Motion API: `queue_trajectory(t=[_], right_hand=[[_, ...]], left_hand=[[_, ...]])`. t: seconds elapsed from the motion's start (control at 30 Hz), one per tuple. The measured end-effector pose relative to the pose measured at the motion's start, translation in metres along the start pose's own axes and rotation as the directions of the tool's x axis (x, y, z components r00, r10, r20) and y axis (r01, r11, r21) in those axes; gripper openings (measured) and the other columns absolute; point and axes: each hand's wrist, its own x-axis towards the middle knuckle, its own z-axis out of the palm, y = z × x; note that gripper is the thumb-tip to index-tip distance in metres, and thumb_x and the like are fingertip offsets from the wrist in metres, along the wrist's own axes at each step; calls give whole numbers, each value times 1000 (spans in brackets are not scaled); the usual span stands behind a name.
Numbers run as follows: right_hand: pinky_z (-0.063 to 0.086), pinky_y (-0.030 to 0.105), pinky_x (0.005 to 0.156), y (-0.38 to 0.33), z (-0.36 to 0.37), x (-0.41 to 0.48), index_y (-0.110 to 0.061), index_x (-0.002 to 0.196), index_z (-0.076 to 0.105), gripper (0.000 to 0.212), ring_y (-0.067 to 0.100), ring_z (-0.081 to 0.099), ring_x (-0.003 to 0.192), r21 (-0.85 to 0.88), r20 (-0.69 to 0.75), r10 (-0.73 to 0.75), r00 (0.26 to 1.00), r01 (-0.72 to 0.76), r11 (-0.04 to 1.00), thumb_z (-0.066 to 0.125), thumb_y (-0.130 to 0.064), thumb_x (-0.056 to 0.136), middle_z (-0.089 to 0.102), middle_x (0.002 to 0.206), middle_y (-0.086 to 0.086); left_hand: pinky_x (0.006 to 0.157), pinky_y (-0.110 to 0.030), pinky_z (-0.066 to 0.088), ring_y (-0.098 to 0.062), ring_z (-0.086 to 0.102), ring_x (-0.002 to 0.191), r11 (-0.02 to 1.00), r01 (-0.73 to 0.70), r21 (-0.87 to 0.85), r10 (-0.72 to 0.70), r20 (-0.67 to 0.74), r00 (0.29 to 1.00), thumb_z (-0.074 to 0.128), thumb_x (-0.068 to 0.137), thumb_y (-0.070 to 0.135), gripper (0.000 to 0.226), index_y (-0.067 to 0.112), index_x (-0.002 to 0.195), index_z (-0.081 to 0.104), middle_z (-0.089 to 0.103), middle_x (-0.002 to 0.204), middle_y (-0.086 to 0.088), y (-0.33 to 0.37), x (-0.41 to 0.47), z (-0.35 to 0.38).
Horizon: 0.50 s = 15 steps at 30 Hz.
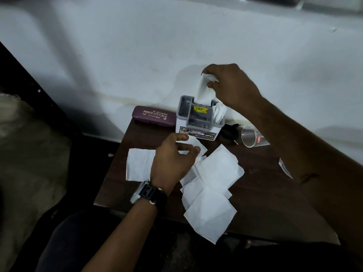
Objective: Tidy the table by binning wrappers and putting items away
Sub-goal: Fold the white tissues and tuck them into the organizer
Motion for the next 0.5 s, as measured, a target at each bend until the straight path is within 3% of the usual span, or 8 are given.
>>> queue_trajectory(t=[0.17, 0.27, 0.37, 0.5], right_hand=[[57, 40, 81, -2, 10, -2, -31, 127, 63, 40, 30, 67, 81, 1, 77, 50, 996, -50, 999, 65, -13, 91, 69, 110, 12], [52, 39, 91, -1, 23, -6, -29, 129, 63, 43, 33, 67, 101, -3, 106, 91, 990, -92, 996, 66, -15, 88, 70, 117, 12], [33, 36, 105, 2, 33, -10, -23, 131, 62, 43, 32, 62, 114, -69, 116, 111, 987, -103, 992, 66, -17, 89, 72, 118, 9], [26, 39, 107, 3, 32, -14, -18, 134, 59, 43, 30, 57, 122, -82, 84, 119, 989, -113, 990, 66, -22, 92, 68, 125, 6]], left_hand=[[77, -11, 46, 5, 68, 97, 1000, 7, 11, -7, 18, 1000, 82, 83, 36, 42, 25, 118, 63, 76, 88, 18, 4, -2, -1], [79, -14, 48, 3, 68, 98, 1000, 21, 17, -22, 20, 1000, 82, 83, 36, 42, 25, 119, 63, 76, 91, 17, 5, -2, -2], [83, -21, 51, 0, 69, 99, 999, 25, 33, -25, 21, 999, 82, 83, 37, 43, 24, 119, 63, 76, 92, 15, 4, -2, -2], [78, -18, 50, 0, 68, 97, 999, 20, 49, -21, 24, 999, 82, 83, 37, 43, 24, 118, 63, 75, 92, 16, 4, -2, -1]])
